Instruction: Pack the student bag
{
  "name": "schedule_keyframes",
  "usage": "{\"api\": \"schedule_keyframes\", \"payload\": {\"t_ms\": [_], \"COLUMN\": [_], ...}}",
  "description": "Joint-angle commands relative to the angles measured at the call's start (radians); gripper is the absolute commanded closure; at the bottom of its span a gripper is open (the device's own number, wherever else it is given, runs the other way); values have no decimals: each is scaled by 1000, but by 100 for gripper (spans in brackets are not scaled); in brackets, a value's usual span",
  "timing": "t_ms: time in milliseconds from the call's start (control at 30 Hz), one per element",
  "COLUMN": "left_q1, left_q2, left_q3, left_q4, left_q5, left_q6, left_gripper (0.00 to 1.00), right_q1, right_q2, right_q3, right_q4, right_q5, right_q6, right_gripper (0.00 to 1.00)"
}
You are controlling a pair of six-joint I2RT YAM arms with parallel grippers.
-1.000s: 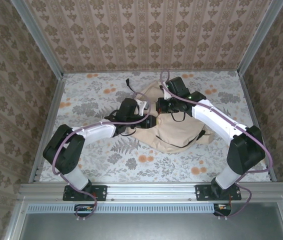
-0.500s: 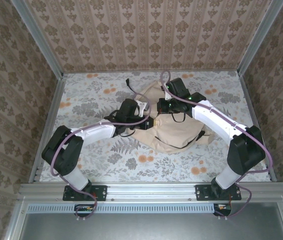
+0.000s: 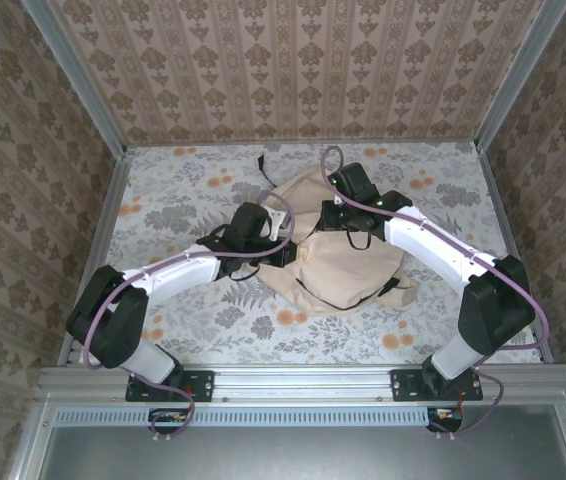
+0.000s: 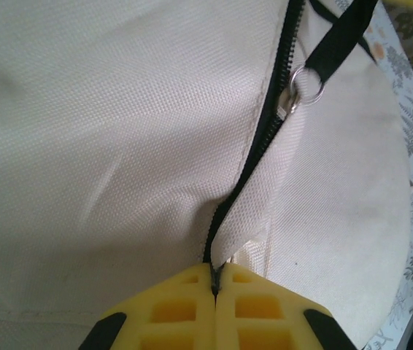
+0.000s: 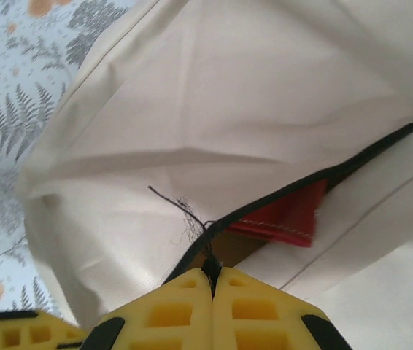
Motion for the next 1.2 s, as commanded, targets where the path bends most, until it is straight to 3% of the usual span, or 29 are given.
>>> {"api": "schedule_keyframes", "payload": {"t_ms": [0, 333, 833, 933, 1000, 1167], "left_q1": [15, 40, 72, 73, 74, 72], "left_q2": [-25, -71, -133, -130, -124, -85], "left_q3": [-44, -58, -91, -92, -85, -51], "left_q4": [-172, -228, -253, -241, -225, -185], "left_q5": [-19, -34, -48, -34, -22, 5], "left_q6": [40, 67, 64, 63, 63, 58], "left_gripper": [100, 100, 100, 100, 100, 100], "right_q1": [-38, -65, -156, -160, -150, -32], "right_q2": [-49, -10, 25, 26, 25, -20], "right_q3": [12, 52, 75, 70, 65, 39], "right_q4": [41, 28, -2, 6, 27, 65], "right_q5": [182, 282, 283, 172, -27, -317], "right_q6": [28, 6, 12, 2, -24, -72], "right_gripper": [100, 100, 100, 100, 100, 100]}}
